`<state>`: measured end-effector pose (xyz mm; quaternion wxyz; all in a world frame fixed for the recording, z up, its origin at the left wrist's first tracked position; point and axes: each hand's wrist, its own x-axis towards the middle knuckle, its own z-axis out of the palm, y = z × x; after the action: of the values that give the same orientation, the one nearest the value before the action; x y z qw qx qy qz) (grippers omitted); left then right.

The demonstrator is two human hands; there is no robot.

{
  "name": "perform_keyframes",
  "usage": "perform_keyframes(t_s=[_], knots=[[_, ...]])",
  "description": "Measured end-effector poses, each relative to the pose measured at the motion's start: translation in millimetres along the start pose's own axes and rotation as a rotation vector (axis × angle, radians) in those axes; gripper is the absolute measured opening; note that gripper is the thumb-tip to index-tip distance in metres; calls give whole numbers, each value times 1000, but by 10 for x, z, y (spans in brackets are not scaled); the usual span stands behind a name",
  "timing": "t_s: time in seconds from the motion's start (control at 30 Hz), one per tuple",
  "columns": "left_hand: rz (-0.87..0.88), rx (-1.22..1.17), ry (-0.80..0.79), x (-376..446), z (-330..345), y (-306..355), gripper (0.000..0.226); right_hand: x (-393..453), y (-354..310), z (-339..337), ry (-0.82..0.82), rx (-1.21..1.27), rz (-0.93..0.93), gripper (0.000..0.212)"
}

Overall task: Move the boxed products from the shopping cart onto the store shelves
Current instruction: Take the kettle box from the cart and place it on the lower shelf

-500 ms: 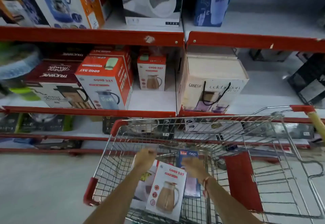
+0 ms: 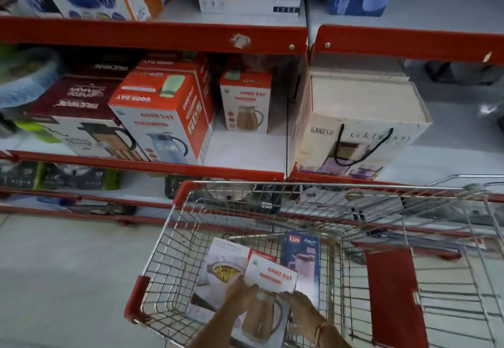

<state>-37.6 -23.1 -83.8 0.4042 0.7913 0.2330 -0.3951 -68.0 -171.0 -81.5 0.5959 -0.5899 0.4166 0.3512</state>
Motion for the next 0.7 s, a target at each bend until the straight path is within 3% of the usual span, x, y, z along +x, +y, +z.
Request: perform_keyframes(t_s=[0.1,0.17,0.3,0.5,0.7], knots=[[-5,-20,37,-35,10,44,19,-134,-51,-18,-75,49,-5,8],[-1,-37,45,-46,-1,65,28,-208,-66,-9,-85,46,-71,5],[105,13,101,-119,-197,193,30,-318,-186,-82,-24,65,-171,31],[262,-130,257,-576,-630,524,3,-594,-600,-123,76,-34,-402,33],[491,-310,361,-956,-1003,933,26,-1088,-1174,-45,105,-107,-739,22]])
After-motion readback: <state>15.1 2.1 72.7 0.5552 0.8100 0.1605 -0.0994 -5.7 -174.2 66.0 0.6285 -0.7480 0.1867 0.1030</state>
